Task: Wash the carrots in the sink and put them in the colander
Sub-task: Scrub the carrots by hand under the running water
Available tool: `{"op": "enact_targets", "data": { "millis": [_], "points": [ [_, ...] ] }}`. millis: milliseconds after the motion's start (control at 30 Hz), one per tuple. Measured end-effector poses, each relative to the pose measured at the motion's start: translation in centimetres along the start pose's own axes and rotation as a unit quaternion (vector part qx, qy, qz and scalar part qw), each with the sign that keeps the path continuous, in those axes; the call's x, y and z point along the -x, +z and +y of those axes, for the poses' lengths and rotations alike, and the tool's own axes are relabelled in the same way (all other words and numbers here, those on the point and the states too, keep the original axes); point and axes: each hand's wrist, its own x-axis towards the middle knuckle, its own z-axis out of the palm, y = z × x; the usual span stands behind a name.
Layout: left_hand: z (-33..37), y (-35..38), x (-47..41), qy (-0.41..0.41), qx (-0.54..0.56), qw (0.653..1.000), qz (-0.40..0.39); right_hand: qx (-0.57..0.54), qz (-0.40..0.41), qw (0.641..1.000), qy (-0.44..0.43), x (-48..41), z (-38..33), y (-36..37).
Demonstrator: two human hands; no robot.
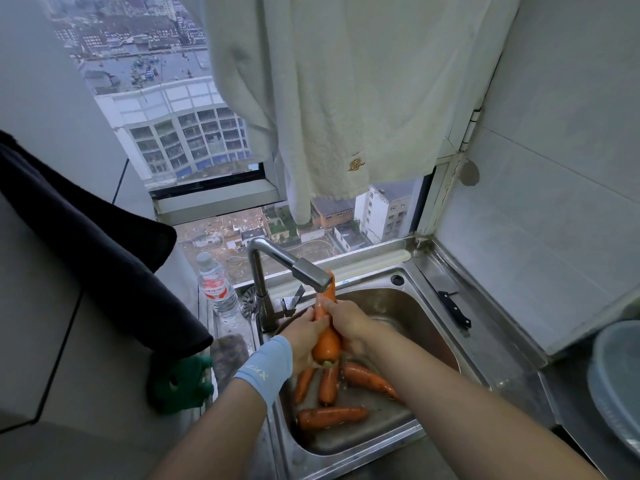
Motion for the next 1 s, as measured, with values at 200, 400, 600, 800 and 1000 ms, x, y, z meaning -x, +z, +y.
{"op": "enact_targets", "data": {
  "millis": [200,400,600,800,1000],
  "points": [
    [0.7,-1.0,0.2,0.037,-0.068,0.992,0.104,-0.086,0.006,0.996,0.039,-0.1,-0.3,1.3],
    [-0.1,-0.9,-0.9,0.064,-0.044,0.99,0.116,-0.063,0.137,0.988,0.041,-1.3,-1.2,2.6],
    [0.6,-1.2,0.1,-0.002,0.058,0.994,0.096,-0.094,0.167,0.981,0.038,-1.5,-2.0,3.1],
    [1.2,-1.6,-0.2,0.012,0.066,0.984,0.167,-0.056,0.085,0.994,0.033,-0.7,-1.0,3.9],
    [1.2,-0.9,0.3,0.029,0.084,0.996,0.02,-0.164,0.19,0.968,0.025,-0.6,-1.6,2.2]
  ]
}}
